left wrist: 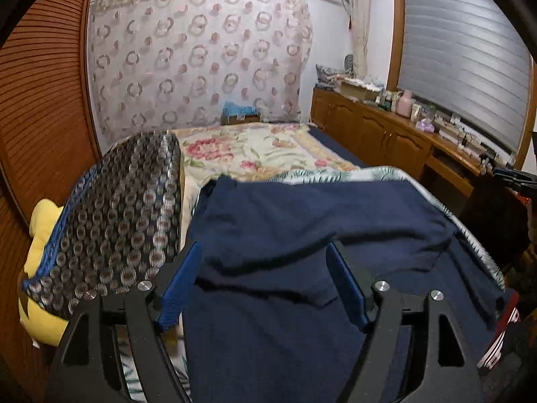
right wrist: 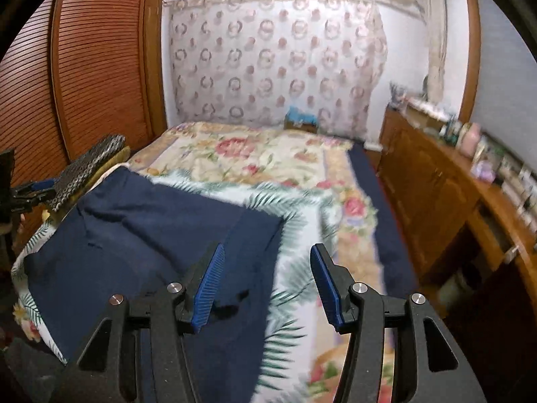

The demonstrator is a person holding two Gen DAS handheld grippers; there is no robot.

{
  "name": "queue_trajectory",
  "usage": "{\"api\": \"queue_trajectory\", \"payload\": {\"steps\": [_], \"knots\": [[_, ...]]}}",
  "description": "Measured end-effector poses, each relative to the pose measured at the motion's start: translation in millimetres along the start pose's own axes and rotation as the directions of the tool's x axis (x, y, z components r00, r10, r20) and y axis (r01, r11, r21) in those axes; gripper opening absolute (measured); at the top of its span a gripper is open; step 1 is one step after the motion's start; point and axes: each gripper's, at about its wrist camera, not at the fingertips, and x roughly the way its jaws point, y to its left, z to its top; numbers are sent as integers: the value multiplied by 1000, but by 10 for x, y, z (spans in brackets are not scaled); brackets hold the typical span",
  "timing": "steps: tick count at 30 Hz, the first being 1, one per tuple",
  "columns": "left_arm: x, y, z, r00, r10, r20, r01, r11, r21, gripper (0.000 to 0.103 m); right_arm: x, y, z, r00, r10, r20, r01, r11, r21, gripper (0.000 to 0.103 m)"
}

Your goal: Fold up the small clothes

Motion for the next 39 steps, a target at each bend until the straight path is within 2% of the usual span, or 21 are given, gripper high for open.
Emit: {"api": "queue_trajectory", "payload": {"steps": [7, 12, 19, 24, 28, 33, 35, 39], "knots": [[181, -68, -240, 998, 11, -65, -11, 1000, 2, 77, 543, -46, -52, 993, 90, -70, -85, 994, 74, 55], [222, -122, -309, 997, 9, -79, -10, 1000, -6, 77, 885, -160, -20, 985, 87, -150, -72, 992, 101, 55], [298, -93, -332, 995, 25, -92, -28, 999, -28, 77, 995, -300, 9, 978, 71, -198, -53, 994, 97, 55], [436, -47, -288, 992, 40, -120, -44, 999, -27, 61, 980, -342, 19, 979, 58, -193, -44, 996, 78, 55], [539, -4, -203, 988, 84, -133, -86, 996, -14, 59, 1026, -323, -9, 980, 51, -193, -39, 997, 68, 55], [633, 54, -45, 979, 143, -143, -139, 990, 34, 49, 1188, -197, -111, 980, 37, -195, -28, 998, 51, 56], [691, 92, 6, 972, 168, -162, -162, 985, 52, 45, 1384, -92, -183, 980, 31, -196, -23, 999, 44, 56], [796, 117, 55, 959, 207, -194, -191, 977, 99, 43, 1398, -87, -224, 980, 28, -196, -20, 999, 38, 56]]}}
